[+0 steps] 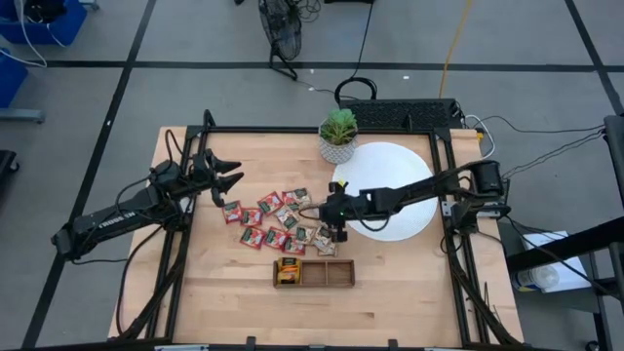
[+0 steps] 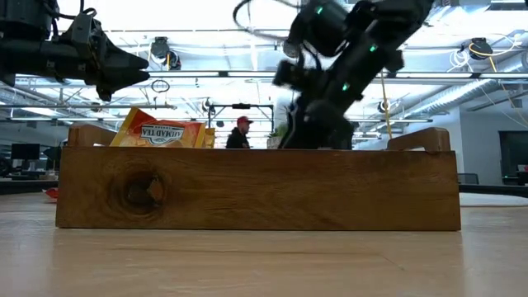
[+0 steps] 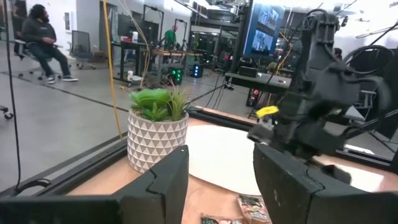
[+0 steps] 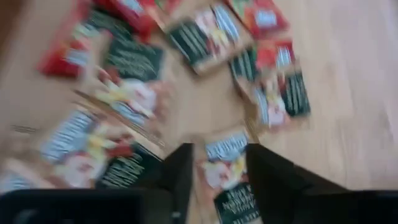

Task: Pick & Place Tea
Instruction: Put the light brown tea bag into the right section of the wooden organizer

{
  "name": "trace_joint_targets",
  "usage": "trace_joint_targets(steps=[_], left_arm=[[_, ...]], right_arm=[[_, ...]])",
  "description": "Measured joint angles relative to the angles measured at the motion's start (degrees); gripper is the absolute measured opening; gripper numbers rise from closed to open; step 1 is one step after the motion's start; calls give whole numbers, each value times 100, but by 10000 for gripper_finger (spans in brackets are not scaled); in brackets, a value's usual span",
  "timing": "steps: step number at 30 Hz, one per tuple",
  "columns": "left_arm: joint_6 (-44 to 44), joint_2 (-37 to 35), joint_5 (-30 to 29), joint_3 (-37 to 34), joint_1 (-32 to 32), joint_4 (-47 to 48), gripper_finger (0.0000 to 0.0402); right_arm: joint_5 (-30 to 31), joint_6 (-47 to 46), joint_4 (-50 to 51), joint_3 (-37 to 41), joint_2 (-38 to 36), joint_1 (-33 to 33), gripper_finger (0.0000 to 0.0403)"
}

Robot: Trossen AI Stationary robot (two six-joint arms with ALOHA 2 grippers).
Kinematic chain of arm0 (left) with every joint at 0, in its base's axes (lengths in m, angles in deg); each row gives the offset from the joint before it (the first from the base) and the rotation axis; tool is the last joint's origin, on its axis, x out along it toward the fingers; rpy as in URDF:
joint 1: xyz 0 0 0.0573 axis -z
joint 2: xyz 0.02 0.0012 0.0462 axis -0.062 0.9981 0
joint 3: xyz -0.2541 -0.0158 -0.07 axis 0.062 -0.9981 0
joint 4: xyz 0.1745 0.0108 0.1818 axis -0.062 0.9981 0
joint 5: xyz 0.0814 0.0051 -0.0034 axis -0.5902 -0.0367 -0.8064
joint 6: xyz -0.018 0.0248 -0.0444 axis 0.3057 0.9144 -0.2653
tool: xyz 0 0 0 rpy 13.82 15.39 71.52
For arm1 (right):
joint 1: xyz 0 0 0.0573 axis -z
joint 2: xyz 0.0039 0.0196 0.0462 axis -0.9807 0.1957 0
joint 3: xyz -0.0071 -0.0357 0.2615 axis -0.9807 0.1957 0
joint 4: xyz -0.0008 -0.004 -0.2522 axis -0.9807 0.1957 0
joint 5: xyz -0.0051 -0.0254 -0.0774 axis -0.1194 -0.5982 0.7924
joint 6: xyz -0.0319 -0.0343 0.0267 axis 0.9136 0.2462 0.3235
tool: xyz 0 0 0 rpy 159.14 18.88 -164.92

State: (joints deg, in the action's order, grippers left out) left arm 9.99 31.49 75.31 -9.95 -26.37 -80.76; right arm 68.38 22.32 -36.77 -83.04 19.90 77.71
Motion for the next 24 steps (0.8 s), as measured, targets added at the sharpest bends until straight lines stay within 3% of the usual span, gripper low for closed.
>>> trace_joint_targets(steps=[6, 9, 12, 18, 24], left_arm=[[0, -1, 0, 0, -1, -8, 182], [-1, -1, -1, 0, -1, -4, 182], [-2, -1, 0, 0, 0, -6, 182], [-2, 1, 0, -2, -1, -1, 182], [-2, 1, 0, -2, -1, -8, 182]], right_arm=[[-324, -309, 768, -654, 752, 416, 249], [-1018, -357, 903, -810, 968, 674, 268], [-1336, -406, 898, -846, 1143, 835, 269], [-1162, -355, 1079, -812, 1123, 923, 219], [-1018, -315, 1256, -768, 844, 784, 97]])
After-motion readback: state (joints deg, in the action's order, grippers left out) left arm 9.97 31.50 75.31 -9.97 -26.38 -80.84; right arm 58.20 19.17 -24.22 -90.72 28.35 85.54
